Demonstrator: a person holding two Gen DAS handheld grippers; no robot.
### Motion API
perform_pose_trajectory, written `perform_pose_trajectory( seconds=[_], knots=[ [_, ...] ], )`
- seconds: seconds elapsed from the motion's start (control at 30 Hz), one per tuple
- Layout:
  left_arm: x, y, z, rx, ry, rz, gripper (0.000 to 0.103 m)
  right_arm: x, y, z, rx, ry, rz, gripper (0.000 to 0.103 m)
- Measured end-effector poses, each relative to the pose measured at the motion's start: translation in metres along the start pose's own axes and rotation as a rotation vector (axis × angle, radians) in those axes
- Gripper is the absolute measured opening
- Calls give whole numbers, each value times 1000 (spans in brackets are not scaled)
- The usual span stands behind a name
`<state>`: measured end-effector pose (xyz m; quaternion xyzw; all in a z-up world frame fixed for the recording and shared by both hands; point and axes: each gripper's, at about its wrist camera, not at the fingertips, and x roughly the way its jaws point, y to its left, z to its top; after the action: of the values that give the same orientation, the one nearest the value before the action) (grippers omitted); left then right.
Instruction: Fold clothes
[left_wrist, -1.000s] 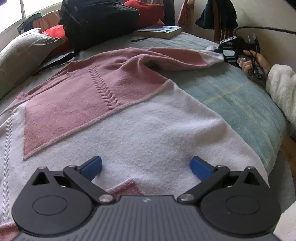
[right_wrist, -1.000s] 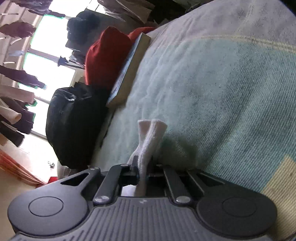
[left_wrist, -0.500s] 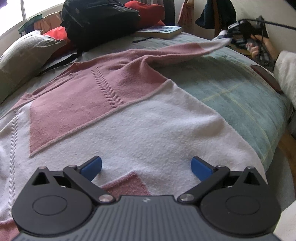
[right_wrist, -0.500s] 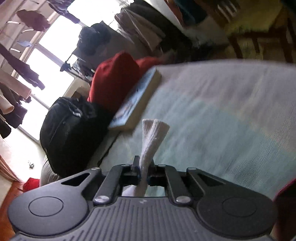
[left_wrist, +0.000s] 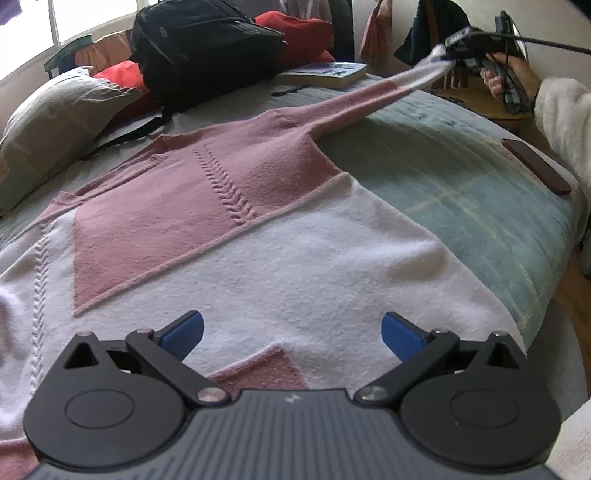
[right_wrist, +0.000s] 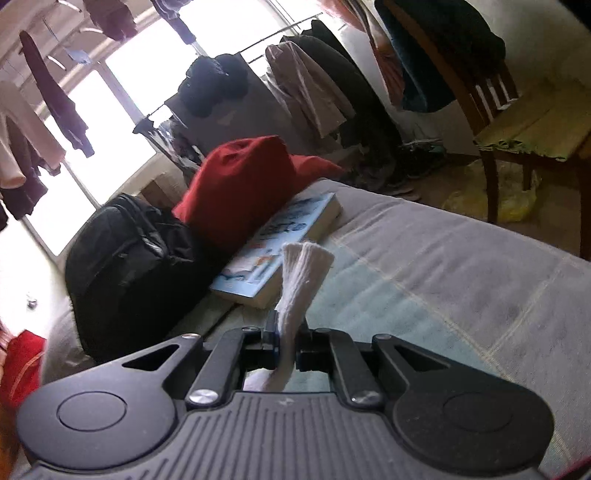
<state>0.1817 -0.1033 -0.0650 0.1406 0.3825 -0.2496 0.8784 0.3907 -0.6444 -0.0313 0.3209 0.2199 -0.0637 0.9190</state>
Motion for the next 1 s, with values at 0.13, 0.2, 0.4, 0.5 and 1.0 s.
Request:
perform_pose_trajectory(
  seconds=[0.13, 0.2, 0.4, 0.5, 1.0],
  knots=[
    [-3, 6, -2, -10, -6, 0, 102, -5, -19, -3, 38, 11, -68, 18],
    [-4, 8, -2, -10, -10, 7, 102, -8, -28, -4, 59, 17, -103, 20],
    [-11, 14, 0, -15, -38, 6, 102, -20, -21, -4, 15, 42, -124, 28],
    [-15, 14, 1, -16, -52, 8, 102, -20, 19, -7, -90, 87, -47, 34],
    [-18, 37, -12, -53, -31, 57, 102, 95, 234, -143, -626, 447, 180, 60]
  ],
)
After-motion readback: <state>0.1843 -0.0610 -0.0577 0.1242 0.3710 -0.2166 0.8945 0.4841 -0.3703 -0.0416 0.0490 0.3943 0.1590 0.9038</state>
